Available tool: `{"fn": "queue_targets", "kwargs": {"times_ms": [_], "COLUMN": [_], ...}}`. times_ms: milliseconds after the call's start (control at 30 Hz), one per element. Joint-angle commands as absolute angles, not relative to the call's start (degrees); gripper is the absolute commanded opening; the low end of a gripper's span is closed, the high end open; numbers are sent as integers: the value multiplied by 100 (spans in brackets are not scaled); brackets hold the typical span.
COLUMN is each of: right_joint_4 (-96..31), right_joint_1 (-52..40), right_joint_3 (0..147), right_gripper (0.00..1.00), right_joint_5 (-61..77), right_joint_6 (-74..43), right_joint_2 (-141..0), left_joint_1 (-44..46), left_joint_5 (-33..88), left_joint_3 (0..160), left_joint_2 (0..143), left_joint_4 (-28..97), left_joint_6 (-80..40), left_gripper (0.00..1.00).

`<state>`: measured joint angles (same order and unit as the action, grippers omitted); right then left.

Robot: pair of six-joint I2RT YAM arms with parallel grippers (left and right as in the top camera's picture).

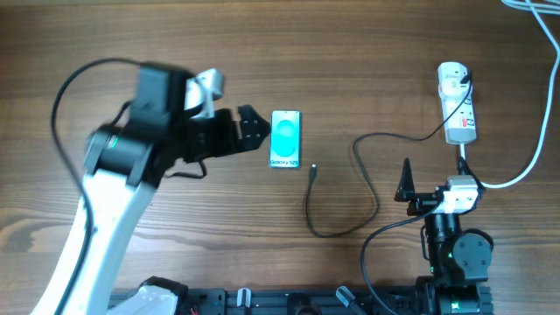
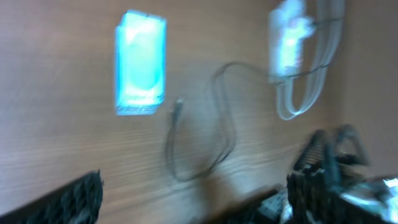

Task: Plug charger to phone and switch on socket
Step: 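Move the left gripper over the Galaxy S25 phone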

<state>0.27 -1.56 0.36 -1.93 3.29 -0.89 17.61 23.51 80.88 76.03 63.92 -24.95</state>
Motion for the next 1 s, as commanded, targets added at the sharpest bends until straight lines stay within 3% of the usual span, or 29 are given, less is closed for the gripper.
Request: {"fn": "queue_targets", "kwargs": {"times_ms": [0, 100, 267, 467, 833, 967], "right_joint_4": [47, 47, 47, 47, 47, 47], "right_joint_1": [-126, -126, -126, -126, -126, -126], "right_joint_3": [30, 30, 30, 30, 30, 30], "right_gripper": [100, 100, 100, 100, 100, 100], "right_joint_5": [-148, -148, -148, -148, -148, -148], "right_joint_6": [283, 283, 285, 285, 285, 285], "right_joint_2": [-58, -58, -58, -58, -58, -58], "left_joint_1": [2215, 2615, 3044, 3055, 3076, 3199], "left_joint_5": [1011, 631, 569, 497, 462, 482], "left_joint_3": [9664, 10785, 10855, 10772, 10750, 10748], "left_joint_2": [8788, 9970, 10989, 11113, 12411, 12654], "left_joint_4": [7284, 8012, 7762, 7011, 6995, 6976], "left_joint_6": [-2742, -2727, -2729, -2751, -2895, -2351], "left_gripper": [99, 100, 100, 100, 100, 100]}}
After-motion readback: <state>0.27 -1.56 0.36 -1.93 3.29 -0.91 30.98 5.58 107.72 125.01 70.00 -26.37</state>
